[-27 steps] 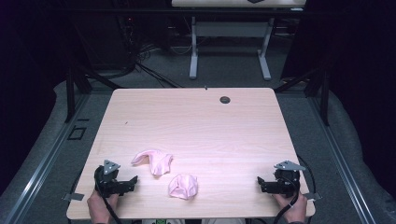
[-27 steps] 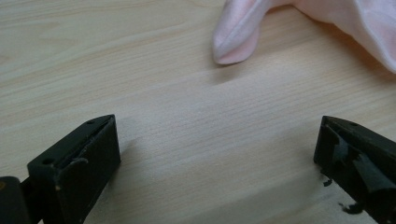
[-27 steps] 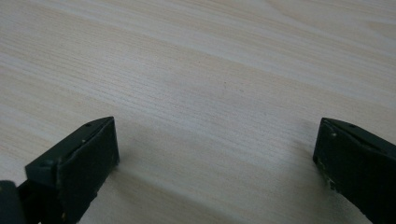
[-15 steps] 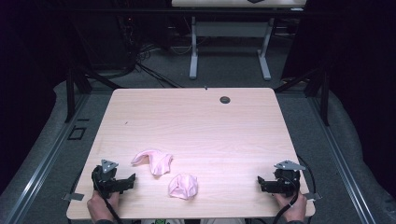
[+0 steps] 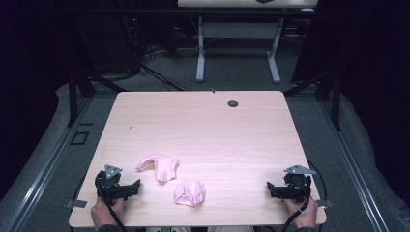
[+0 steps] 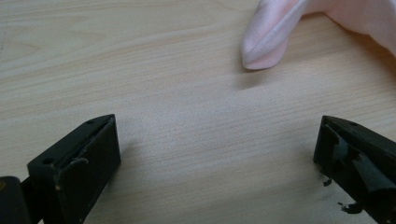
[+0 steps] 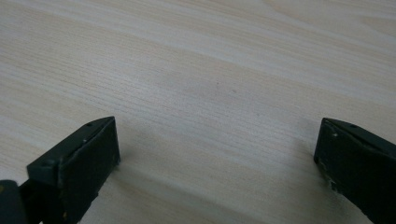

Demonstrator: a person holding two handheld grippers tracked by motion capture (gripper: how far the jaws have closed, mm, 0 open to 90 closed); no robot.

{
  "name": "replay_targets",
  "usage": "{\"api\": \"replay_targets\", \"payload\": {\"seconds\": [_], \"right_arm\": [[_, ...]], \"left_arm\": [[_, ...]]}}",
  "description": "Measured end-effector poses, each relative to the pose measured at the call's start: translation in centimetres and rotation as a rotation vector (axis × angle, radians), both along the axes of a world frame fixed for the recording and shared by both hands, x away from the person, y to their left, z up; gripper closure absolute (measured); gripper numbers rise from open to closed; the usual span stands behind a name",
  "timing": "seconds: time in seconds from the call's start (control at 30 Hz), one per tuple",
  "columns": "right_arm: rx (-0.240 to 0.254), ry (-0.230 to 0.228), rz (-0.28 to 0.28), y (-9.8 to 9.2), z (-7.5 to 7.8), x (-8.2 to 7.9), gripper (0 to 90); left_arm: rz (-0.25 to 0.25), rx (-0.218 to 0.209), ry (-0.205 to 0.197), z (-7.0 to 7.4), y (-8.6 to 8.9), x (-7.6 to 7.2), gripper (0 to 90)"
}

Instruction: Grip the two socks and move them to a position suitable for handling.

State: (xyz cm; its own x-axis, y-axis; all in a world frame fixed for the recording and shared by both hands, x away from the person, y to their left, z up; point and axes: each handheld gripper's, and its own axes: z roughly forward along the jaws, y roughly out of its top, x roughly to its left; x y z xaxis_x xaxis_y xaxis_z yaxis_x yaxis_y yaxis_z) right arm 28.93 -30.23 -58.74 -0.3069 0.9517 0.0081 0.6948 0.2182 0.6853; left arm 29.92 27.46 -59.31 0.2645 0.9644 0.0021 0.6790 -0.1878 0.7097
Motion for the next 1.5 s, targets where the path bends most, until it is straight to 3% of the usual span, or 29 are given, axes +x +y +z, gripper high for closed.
{"api": "replay_targets", "payload": {"seconds": [0.17, 0.33, 0.37, 0.47, 0.6, 0.67, 0.73, 0.83, 0.9, 0.97, 1.1, 1.33, 1.5], "right_arm": [[0.018, 0.029, 0.022, 0.0, 0.4, 0.1, 0.0], [0.067, 0.0, 0.065, 1.4, 2.1, -0.1, 0.0], [0.073, -0.007, 0.095, 2.5, 3.1, -0.2, 0.0], [0.092, -0.018, 0.136, 3.6, 3.8, -0.3, 0.0], [0.101, -0.005, 0.218, 6.7, 5.0, -0.4, 0.0], [0.11, 0.01, 0.288, 8.8, 5.3, -0.3, 0.0], [0.111, 0.009, 0.294, 9.5, 5.3, -0.3, 0.0], [0.122, 0.032, 0.381, 12.8, 5.4, -0.2, 0.0], [0.124, 0.041, 0.4, 13.7, 5.5, -0.2, 0.0], [0.114, 0.062, 0.453, 16.4, 5.5, -0.1, 1.5], [0.112, 0.079, 0.49, 18.2, 5.3, 0.0, 2.6], [0.053, 0.123, 0.568, 22.7, 4.2, 0.3, 1.3], [0.015, 0.14, 0.594, 24.2, 3.4, 0.6, 1.7]], "left_arm": [[-0.001, 0.0, 0.0, 0.0, 0.0, 0.0, 0.3], [-0.001, 0.001, -0.002, 0.0, 0.0, 0.0, 0.3], [-0.002, 0.001, -0.002, 0.0, 0.0, 0.0, 0.3], [-0.001, 0.001, -0.002, 0.0, 0.0, 0.0, 0.3], [-0.004, 0.001, -0.002, 0.0, 0.0, 0.0, 0.3], [-0.004, 0.001, -0.002, 0.0, 0.0, 0.0, 0.3], [-0.004, 0.002, -0.002, 0.0, 0.0, 0.0, 0.3], [-0.004, 0.002, -0.002, 0.0, 0.0, 0.0, 0.3], [-0.004, 0.002, -0.002, 0.0, 0.0, 0.0, 0.3], [-0.004, 0.002, -0.002, 0.0, 0.0, 0.0, 0.3], [-0.004, 0.003, -0.003, 0.0, 0.0, 0.0, 0.3], [-0.005, 0.002, -0.003, 0.0, 0.0, 0.0, 0.3], [-0.005, 0.003, -0.003, 0.0, 0.0, 0.0, 0.3]]}}
